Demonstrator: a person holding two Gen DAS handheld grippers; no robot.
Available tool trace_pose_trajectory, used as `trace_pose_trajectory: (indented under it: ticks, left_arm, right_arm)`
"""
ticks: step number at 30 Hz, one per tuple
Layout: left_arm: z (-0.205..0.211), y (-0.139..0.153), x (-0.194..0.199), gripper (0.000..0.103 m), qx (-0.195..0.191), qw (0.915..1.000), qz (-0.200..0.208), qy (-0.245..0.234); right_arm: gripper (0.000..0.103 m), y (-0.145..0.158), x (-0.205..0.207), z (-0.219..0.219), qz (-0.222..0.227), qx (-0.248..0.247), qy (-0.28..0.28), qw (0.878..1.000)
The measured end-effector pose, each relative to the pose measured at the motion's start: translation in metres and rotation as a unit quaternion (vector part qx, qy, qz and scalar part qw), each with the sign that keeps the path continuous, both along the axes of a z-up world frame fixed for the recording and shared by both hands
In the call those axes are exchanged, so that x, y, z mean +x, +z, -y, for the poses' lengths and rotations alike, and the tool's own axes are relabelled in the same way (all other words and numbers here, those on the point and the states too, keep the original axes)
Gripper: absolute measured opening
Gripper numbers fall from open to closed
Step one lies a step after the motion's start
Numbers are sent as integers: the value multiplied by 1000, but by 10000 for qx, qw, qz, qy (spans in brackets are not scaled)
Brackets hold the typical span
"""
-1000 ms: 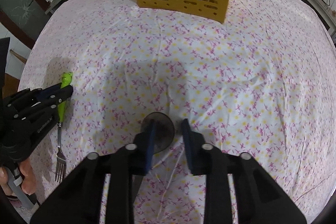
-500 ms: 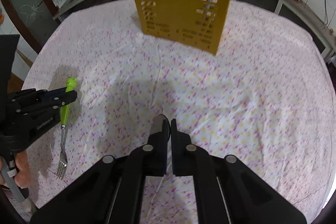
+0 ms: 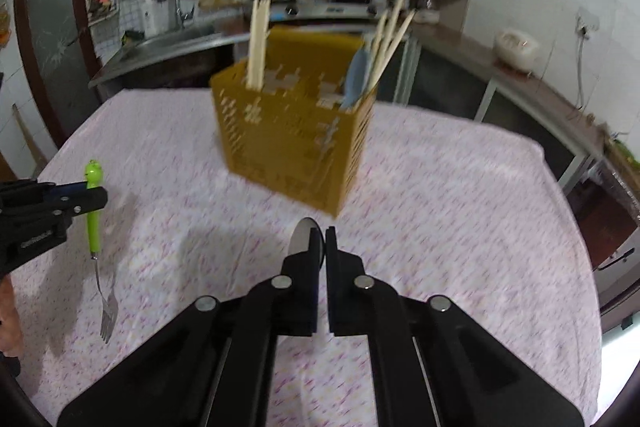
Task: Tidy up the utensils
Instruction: 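Lift the frog fork and spoon and carry both over the yellow holder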
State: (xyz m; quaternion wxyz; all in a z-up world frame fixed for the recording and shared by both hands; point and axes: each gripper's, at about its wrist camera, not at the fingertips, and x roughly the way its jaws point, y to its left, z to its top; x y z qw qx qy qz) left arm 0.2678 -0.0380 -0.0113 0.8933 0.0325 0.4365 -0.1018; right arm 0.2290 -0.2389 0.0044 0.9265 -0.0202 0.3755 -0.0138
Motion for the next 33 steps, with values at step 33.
trace_pose_trajectory:
  ticks: [33]
  left_arm:
    - [88, 171, 107, 14, -553, 9754, 2097, -404]
  right_arm:
    - [3, 131, 94, 44, 2627, -837, -823, 9577]
